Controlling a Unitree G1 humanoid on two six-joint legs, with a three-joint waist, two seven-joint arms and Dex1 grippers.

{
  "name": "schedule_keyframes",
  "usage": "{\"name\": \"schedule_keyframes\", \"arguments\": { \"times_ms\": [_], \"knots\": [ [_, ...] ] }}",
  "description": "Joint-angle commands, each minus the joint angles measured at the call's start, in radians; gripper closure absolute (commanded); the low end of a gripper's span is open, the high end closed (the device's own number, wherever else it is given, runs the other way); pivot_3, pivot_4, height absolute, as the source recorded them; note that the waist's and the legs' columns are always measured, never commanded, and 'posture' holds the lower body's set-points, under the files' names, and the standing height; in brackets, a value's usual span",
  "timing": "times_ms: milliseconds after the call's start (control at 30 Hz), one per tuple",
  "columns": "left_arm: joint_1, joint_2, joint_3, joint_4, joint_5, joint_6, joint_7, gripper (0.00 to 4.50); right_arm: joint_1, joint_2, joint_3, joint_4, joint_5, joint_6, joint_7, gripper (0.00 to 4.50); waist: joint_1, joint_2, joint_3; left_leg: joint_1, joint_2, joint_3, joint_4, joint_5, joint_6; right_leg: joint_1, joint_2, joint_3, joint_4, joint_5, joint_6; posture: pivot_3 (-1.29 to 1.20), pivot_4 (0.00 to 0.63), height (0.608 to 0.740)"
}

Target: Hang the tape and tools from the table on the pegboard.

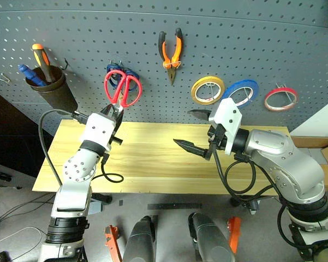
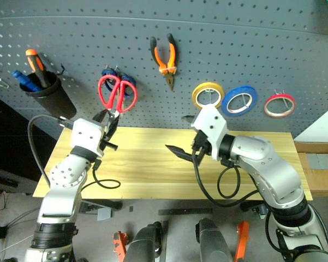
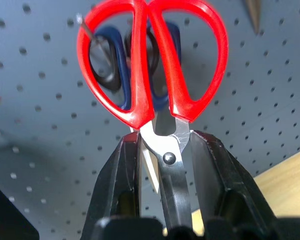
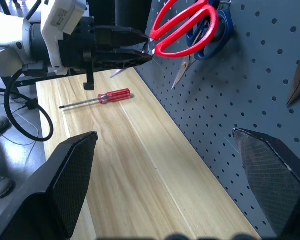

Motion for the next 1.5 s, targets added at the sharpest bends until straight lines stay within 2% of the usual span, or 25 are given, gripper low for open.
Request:
{"name": "schedule_keyframes", "arguments": {
  "times_ms": [33,200,233,300,400,533,633,767,900,1100,1233,1367,1467,1500],
  "knots": [
    [-0.004,-0.006,0.010,-0.024,-0.015,0.014,0.000,2.04,-0.020,0.011,-0.030,-0.030,0.010,-0.013,-0.009,0.00,0.000,0.000,0.000,0.000,0.000,0.000,0.000,0.000,0.000,0.000,0.000,0.000,0.000,0.000,0.000,-0.16,0.274,0.740],
    [0.024,-0.018,0.007,-0.032,-0.007,0.032,0.007,0.27,-0.015,0.029,-0.027,-0.035,0.014,-0.011,-0.017,0.00,0.000,0.000,0.000,0.000,0.000,0.000,0.000,0.000,0.000,0.000,0.000,0.000,0.000,0.000,0.000,-0.16,0.275,0.740],
    [0.033,-0.020,0.008,-0.034,-0.007,0.042,0.008,0.04,-0.011,0.033,-0.024,-0.038,0.016,-0.008,-0.018,0.00,0.000,0.000,0.000,0.000,0.000,0.000,0.000,0.000,0.000,0.000,0.000,0.000,0.000,0.000,0.000,-0.15,0.277,0.740],
    [0.064,-0.025,0.019,-0.028,-0.015,0.099,0.011,0.04,0.004,0.051,-0.003,-0.048,0.019,0.013,-0.035,0.00,-0.002,0.000,0.000,0.000,0.000,0.000,0.000,0.000,0.000,0.000,0.000,0.000,0.000,0.000,0.000,-0.15,0.281,0.740],
    [0.096,-0.027,0.051,-0.003,-0.051,0.278,0.005,0.04,0.017,0.084,0.052,-0.056,0.001,0.103,-0.097,0.00,-0.002,0.001,0.001,0.000,0.001,0.000,0.000,0.000,0.000,0.000,0.000,0.000,0.000,0.000,0.000,-0.14,0.295,0.740],
    [0.046,-0.007,0.149,0.084,-0.120,0.482,0.021,0.04,-0.008,0.191,0.099,-0.034,-0.007,0.287,-0.224,0.00,-0.002,0.001,0.004,0.000,0.001,-0.001,0.000,0.000,0.000,0.000,0.001,-0.001,0.001,0.000,0.000,-0.12,0.317,0.740],
    [-0.016,0.032,0.204,0.185,-0.141,0.557,0.031,0.04,-0.046,0.276,0.107,0.009,-0.002,0.369,-0.273,0.00,-0.001,0.002,0.010,0.000,0.001,-0.002,0.001,0.000,0.000,-0.001,0.001,-0.001,0.002,0.000,0.000,-0.12,0.334,0.740],
    [-0.087,0.085,0.216,0.303,-0.146,0.599,0.027,0.04,-0.101,0.363,0.105,0.073,-0.006,0.434,-0.316,0.00,-0.001,0.002,0.018,0.000,0.000,-0.002,0.000,0.000,0.000,-0.001,0.001,-0.001,0.001,0.000,0.000,-0.11,0.362,0.740],
    [-0.182,0.128,0.216,0.475,-0.158,0.598,0.008,0.04,-0.159,0.448,0.116,0.140,-0.015,0.488,-0.359,0.00,0.000,0.003,0.035,0.000,0.001,-0.002,-0.001,0.000,0.000,-0.002,0.000,-0.001,0.001,0.000,0.000,-0.11,0.384,0.740],
    [-0.364,0.160,0.198,0.841,-0.165,0.508,-0.041,0.04,-0.225,0.533,0.143,0.218,-0.055,0.492,-0.409,0.00,0.001,0.003,0.058,-0.002,0.001,-0.001,-0.003,0.000,0.000,-0.004,0.000,-0.001,0.000,0.000,0.001,-0.13,0.412,0.740],
    [-0.486,0.184,0.203,1.106,-0.164,0.400,-0.048,0.04,-0.247,0.543,0.162,0.224,-0.079,0.482,-0.420,0.00,0.000,0.003,0.066,-0.005,0.000,-0.001,-0.003,0.000,0.000,-0.009,-0.001,-0.001,0.001,0.000,0.001,-0.15,0.421,0.740],
    [-0.566,0.208,0.206,1.279,-0.163,0.311,-0.035,0.04,-0.254,0.527,0.194,0.204,-0.095,0.478,-0.408,0.00,-0.002,0.003,0.066,-0.013,0.000,-0.001,-0.003,0.000,0.000,-0.019,-0.001,-0.001,0.002,0.000,0.001,-0.16,0.422,0.740],
    [-0.580,0.220,0.193,1.337,-0.152,0.271,-0.031,0.57,-0.255,0.520,0.208,0.193,-0.104,0.474,-0.408,0.00,-0.004,0.003,0.066,-0.018,0.001,-0.001,-0.001,0.000,0.000,-0.023,-0.001,-0.001,0.002,0.000,0.000,-0.17,0.420,0.740],
    [-0.578,0.224,0.190,1.347,-0.150,0.264,-0.032,0.88,-0.258,0.517,0.213,0.191,-0.110,0.470,-0.409,0.00,-0.005,0.003,0.066,-0.018,0.001,-0.001,-0.002,0.000,0.000,-0.023,-0.001,-0.001,0.002,0.000,0.000,-0.17,0.418,0.740]
  ]
}}
